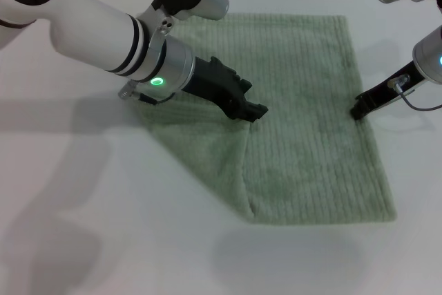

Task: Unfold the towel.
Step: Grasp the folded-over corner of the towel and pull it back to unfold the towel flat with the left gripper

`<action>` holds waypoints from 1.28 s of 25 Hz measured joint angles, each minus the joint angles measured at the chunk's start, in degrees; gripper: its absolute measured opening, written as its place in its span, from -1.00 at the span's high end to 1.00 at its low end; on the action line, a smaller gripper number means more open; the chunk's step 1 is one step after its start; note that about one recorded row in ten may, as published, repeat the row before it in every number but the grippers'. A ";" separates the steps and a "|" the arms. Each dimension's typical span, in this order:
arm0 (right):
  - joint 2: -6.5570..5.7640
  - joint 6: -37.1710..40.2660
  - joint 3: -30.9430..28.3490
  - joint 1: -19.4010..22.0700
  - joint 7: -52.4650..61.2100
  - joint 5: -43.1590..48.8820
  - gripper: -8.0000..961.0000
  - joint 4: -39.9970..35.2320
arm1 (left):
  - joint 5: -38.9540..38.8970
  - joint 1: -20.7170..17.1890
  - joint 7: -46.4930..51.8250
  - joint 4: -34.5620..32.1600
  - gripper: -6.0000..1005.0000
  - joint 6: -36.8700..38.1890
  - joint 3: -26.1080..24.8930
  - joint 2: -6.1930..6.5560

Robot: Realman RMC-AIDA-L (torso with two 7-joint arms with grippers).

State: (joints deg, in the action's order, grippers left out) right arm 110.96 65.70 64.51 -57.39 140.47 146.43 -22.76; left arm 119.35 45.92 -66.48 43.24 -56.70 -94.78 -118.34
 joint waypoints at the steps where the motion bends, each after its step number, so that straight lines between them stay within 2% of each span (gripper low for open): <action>1: 0.00 0.00 0.00 0.00 -0.01 0.00 0.99 0.00 | 0.01 0.18 0.44 -0.17 0.07 0.24 0.56 -0.04; 14: 0.13 -0.05 0.00 -0.36 -0.03 0.00 0.99 0.00 | 0.00 2.97 3.65 -4.69 0.08 5.59 5.59 -0.23; 32: 0.38 -0.13 0.09 -0.45 -0.02 0.08 0.99 0.02 | 0.00 4.10 3.82 -6.33 0.10 5.99 6.71 -0.32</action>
State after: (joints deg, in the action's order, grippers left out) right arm 111.34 65.57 64.60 -57.84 140.45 146.52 -22.74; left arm 119.35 50.02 -62.66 36.91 -50.71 -88.07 -118.65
